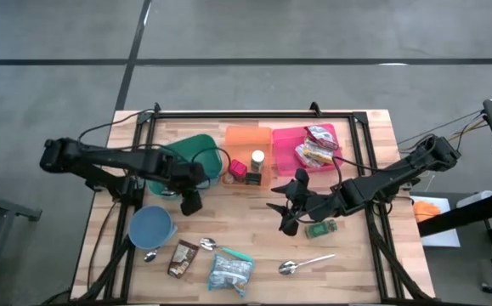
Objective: Pick & Place Food Item
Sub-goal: Put the light blue spoon into the green bin
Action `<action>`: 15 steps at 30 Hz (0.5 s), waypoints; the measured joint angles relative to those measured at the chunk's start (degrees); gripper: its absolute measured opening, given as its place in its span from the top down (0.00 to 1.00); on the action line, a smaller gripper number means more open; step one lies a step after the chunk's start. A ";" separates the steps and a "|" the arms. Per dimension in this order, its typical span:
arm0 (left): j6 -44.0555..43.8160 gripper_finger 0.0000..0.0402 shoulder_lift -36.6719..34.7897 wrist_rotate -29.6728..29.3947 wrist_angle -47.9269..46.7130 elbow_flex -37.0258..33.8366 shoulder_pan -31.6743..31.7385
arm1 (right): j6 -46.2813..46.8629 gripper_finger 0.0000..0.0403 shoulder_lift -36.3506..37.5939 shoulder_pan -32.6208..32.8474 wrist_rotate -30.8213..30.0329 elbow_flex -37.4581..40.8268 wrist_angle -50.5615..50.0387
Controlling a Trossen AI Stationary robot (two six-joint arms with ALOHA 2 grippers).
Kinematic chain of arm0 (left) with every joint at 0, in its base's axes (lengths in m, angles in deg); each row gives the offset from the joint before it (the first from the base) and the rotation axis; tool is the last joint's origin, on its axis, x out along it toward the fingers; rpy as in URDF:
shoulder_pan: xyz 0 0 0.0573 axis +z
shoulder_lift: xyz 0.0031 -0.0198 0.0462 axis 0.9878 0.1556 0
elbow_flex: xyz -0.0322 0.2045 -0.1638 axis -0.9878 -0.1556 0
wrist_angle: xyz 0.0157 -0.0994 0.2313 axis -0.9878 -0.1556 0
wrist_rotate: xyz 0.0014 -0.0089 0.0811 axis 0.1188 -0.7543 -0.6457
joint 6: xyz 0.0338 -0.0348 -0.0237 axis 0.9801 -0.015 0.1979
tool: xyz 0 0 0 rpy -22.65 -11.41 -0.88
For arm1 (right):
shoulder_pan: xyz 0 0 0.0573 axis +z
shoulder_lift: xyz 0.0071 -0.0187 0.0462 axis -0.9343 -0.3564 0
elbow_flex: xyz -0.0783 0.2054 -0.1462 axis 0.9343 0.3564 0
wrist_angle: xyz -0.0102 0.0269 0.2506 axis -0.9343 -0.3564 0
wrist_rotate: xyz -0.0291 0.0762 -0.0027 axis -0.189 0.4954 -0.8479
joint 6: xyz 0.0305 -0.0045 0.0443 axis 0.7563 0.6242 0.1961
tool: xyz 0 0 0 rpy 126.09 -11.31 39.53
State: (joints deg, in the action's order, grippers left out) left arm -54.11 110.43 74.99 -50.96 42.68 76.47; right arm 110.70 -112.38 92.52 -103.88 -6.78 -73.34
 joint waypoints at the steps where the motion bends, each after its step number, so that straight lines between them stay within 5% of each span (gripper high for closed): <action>1: 0.07 0.48 0.00 -0.85 -0.05 0.58 -1.33 | 0.00 0.44 0.00 0.00 0.00 0.00 0.00; 15: 2.28 0.48 5.41 -7.56 11.41 3.52 -19.14 | 0.56 0.44 -0.13 0.24 0.00 0.02 0.02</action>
State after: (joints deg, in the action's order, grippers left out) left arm -51.83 115.84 67.43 -39.54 46.20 57.32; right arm 111.26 -112.51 92.76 -103.88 -6.75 -73.32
